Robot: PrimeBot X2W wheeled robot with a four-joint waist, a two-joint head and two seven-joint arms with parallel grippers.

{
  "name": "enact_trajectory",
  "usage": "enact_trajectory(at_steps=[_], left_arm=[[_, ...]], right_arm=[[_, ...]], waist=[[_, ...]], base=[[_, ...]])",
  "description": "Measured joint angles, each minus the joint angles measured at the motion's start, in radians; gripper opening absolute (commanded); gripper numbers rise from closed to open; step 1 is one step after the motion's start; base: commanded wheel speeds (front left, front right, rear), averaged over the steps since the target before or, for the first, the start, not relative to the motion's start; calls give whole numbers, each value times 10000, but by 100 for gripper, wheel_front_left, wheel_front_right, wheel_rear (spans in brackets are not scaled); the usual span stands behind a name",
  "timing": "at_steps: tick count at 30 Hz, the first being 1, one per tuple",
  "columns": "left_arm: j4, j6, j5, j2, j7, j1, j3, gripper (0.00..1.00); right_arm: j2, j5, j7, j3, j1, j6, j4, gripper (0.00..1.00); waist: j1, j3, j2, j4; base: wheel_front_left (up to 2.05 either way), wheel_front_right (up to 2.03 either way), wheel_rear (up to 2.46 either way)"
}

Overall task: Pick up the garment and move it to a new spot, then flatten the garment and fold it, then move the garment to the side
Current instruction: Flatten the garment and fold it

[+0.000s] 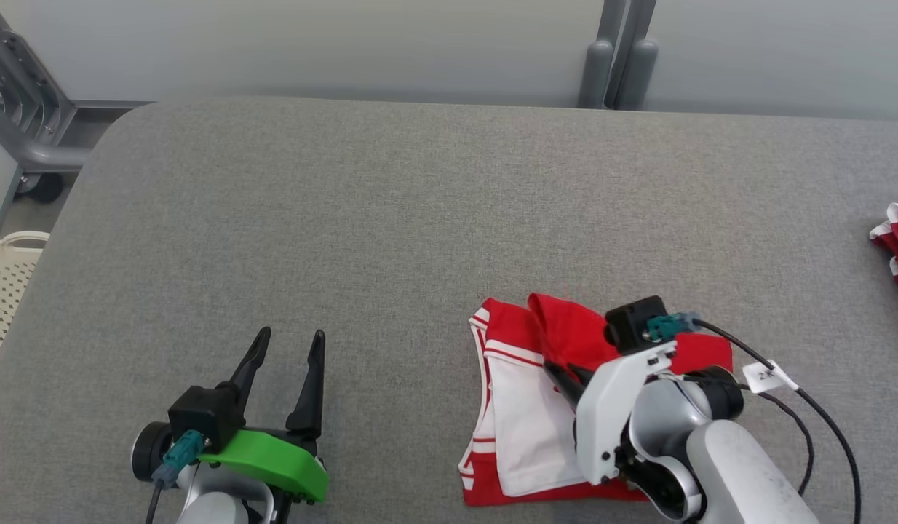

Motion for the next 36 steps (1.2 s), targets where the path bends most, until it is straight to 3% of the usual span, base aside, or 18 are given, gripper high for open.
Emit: enact_trajectory(at_steps=[17, 18, 19, 24, 29, 36], left_arm=[[59, 0, -46, 2, 0, -113, 12, 100], [61, 0, -52, 0, 0, -113, 4, 100], [71, 0, -61, 0, 0, -113, -12, 100], [109, 0, -81, -4, 0, -117, -54, 100], [86, 0, -86, -2, 0, -118, 8, 100], [10, 0, -36, 12, 0, -104, 81, 100]], right_arm=[[-6, 750, -711, 1666, -1261, 0, 2079, 0], [-10, 761, -769, 1743, -1311, 0, 2125, 60], [-23, 763, -811, 1848, -1362, 0, 2163, 100], [-4, 1141, -1126, 1958, -1501, 0, 2230, 100], [4, 1467, -1881, 1218, -1622, 0, 1653, 100], [-50, -631, -2155, -1016, -1058, 0, 675, 100]], waist=[[1, 127, 0, 108], [1, 128, 0, 91], [1, 128, 0, 80], [1, 91, 0, 54], [1, 54, 0, 32], [1, -2, 0, -59]], base=[[0, 0, 0], [0, 0, 0], [0, 0, 0], [0, 0, 0], [0, 0, 0], [0, 0, 0]])
